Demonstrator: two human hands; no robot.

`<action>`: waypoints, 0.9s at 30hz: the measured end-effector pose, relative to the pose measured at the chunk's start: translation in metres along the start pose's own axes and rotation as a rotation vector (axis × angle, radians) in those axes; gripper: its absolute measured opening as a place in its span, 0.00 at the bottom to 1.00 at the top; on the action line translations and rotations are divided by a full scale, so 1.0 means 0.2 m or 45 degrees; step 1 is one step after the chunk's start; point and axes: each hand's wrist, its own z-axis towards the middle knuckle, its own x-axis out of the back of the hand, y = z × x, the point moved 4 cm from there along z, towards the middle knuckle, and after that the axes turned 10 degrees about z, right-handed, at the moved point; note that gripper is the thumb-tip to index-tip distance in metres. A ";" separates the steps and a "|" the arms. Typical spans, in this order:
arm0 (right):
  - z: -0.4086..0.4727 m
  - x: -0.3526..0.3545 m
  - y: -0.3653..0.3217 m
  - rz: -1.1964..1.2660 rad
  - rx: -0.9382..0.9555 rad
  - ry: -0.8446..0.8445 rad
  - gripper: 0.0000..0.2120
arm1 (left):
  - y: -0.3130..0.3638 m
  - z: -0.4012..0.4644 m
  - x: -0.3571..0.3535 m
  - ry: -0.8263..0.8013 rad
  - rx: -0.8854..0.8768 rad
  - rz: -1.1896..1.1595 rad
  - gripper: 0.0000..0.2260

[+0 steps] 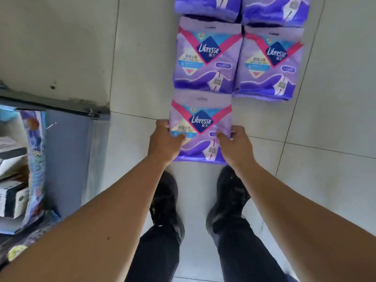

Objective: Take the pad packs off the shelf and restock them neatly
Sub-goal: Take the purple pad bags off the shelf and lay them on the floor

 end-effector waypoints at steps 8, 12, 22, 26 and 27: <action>0.26 -0.13 0.00 -0.293 -0.042 -0.103 0.23 | 0.00 0.24 -0.13 -0.072 -0.019 0.071 0.26; -0.06 0.04 -0.23 -0.420 0.108 -0.173 0.22 | 0.10 -0.09 0.12 0.109 -0.001 0.014 0.22; -1.17 0.42 -1.30 -0.638 1.156 -0.464 0.20 | 0.60 -1.26 1.00 0.835 -0.185 -0.016 0.11; -1.53 0.37 -1.60 -0.700 1.516 -0.675 0.20 | 0.57 -1.64 1.29 1.107 -0.098 -0.081 0.11; -1.62 0.35 -1.65 -0.705 1.600 -0.716 0.19 | 0.55 -1.74 1.35 1.167 -0.069 -0.107 0.12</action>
